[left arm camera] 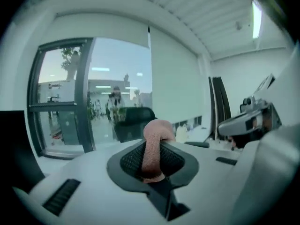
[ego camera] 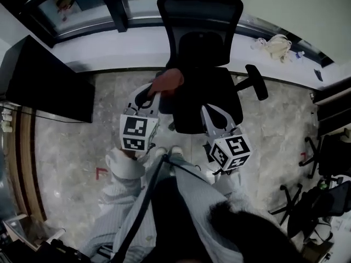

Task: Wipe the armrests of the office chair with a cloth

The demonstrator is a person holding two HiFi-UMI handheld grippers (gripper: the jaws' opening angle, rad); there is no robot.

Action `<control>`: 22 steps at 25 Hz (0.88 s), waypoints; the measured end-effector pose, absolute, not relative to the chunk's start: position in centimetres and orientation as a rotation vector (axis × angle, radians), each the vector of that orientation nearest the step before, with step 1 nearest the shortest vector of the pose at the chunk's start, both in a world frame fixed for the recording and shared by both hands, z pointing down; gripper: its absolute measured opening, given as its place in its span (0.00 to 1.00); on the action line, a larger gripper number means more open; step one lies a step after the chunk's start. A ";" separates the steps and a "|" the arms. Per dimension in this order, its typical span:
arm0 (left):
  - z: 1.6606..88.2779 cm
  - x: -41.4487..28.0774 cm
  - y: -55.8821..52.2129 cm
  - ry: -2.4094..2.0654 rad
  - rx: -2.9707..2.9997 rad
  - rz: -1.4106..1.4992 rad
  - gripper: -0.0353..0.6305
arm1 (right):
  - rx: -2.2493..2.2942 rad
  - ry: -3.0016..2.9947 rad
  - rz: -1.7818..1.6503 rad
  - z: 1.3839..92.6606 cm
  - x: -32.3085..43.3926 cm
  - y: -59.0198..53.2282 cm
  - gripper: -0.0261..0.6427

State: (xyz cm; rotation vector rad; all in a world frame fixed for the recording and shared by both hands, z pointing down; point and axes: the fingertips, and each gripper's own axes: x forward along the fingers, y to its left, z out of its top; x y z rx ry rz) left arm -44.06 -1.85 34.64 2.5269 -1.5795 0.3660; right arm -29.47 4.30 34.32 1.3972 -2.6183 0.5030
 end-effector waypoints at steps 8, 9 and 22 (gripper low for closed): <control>22.1 -46.7 3.2 -1.748 2.566 -0.066 0.13 | 1.309 -2.808 0.184 24.8 -34.3 5.5 0.04; 22.1 -46.8 3.6 -1.762 2.575 -0.044 0.13 | 1.295 -2.815 0.177 24.7 -34.7 5.8 0.04; 23.3 -47.8 4.2 -1.795 2.543 0.088 0.13 | 1.212 -2.827 0.173 25.2 -36.2 5.5 0.04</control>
